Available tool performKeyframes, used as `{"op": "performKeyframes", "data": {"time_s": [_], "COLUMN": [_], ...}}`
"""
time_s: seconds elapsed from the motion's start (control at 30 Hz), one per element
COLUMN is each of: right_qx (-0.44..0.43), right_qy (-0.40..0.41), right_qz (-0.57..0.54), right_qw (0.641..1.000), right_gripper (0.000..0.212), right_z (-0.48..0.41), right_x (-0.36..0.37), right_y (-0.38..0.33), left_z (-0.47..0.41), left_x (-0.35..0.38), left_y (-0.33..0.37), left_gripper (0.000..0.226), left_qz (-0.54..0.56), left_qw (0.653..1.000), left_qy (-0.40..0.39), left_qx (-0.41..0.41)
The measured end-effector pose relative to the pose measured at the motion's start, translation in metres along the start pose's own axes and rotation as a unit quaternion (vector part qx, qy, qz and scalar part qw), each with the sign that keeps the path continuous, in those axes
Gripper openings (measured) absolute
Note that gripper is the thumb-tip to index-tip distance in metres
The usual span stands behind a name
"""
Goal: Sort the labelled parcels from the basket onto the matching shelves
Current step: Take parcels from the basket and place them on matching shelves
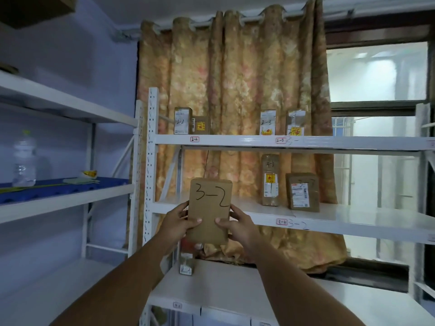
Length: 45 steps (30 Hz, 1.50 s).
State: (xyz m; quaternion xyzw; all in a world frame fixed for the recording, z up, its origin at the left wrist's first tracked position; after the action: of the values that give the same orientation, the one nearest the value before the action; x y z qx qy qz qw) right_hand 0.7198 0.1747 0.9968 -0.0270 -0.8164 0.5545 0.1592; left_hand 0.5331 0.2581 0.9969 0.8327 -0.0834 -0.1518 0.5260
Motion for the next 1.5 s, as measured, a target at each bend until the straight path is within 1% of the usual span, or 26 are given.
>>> {"op": "performKeyframes", "data": {"time_s": [0.13,0.23,0.33,0.43,0.57,0.7,0.77,0.87,0.97,1.0,1.07,1.13,1.23,1.37,1.43,1.5], "right_qx": [-0.035,-0.059,-0.06,-0.051,-0.048,-0.048,-0.036,-0.01,-0.003,-0.001,-0.007,-0.007,-0.016,-0.028,-0.029,-0.027], "right_qy": [0.017,0.027,0.032,0.026,0.016,0.002,0.012,0.021,0.021,0.022,0.019,0.014,0.007,0.013,0.013,0.012], "right_qz": [0.005,0.008,0.02,0.03,0.056,0.065,0.068,0.05,0.032,0.041,0.078,0.103,0.157,0.183,0.198,0.216], "right_qw": [0.999,0.998,0.997,0.998,0.997,0.997,0.997,0.998,0.999,0.999,0.997,0.995,0.987,0.983,0.98,0.976], "right_gripper": [0.052,0.056,0.057,0.063,0.063,0.06,0.055,0.053,0.047,0.047,0.049,0.058,0.073,0.079,0.082,0.083], "right_z": [-0.075,-0.125,-0.166,-0.21,-0.272,-0.334,-0.362,-0.414,-0.459,-0.463,-0.475,-0.492,-0.508,-0.52,-0.527,-0.528], "right_x": [0.031,0.049,0.056,0.058,0.06,0.057,0.052,0.043,0.031,0.031,0.031,0.031,0.037,0.046,0.048,0.049], "right_y": [0.022,0.043,0.061,0.08,0.098,0.116,0.13,0.159,0.188,0.188,0.19,0.196,0.196,0.199,0.202,0.199], "left_z": [-0.07,-0.122,-0.163,-0.203,-0.262,-0.31,-0.332,-0.372,-0.406,-0.418,-0.438,-0.456,-0.483,-0.527,-0.533,-0.527], "left_x": [-0.033,-0.056,-0.069,-0.077,-0.08,-0.077,-0.07,-0.058,-0.05,-0.049,-0.045,-0.043,-0.047,-0.056,-0.058,-0.058], "left_y": [-0.021,-0.036,-0.06,-0.087,-0.122,-0.144,-0.156,-0.175,-0.188,-0.195,-0.205,-0.213,-0.219,-0.257,-0.259,-0.251], "left_gripper": [0.069,0.068,0.064,0.063,0.063,0.052,0.05,0.051,0.05,0.052,0.063,0.074,0.085,0.097,0.1,0.099], "left_qz": [-0.039,-0.059,-0.078,-0.072,-0.077,-0.114,-0.132,-0.156,-0.195,-0.208,-0.217,-0.232,-0.249,-0.248,-0.249,-0.248], "left_qw": [0.999,0.997,0.996,0.996,0.995,0.989,0.986,0.984,0.977,0.975,0.973,0.971,0.968,0.968,0.968,0.968], "left_qy": [0.02,0.036,0.04,0.052,0.068,0.095,0.103,0.082,0.076,0.072,0.057,0.033,0.026,0.019,0.027,0.03], "left_qx": [0.018,0.028,0.024,0.006,-0.002,0.002,-0.001,-0.021,-0.031,-0.039,-0.052,-0.044,-0.005,0.016,0.032,0.034]}}
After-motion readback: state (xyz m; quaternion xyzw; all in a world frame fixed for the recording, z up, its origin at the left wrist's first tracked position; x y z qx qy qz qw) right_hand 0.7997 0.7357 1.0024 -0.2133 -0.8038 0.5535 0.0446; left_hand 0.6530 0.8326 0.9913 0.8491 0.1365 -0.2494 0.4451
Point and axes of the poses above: each hand's wrist, its own z-axis away from the middle knuckle, its own x-axis out of the palm, y = z × x, the point moved 5 cm from there along -z, towards the middle knuckle, and after that the axes turned 14 degrees about -z, right-handed, at the moved point
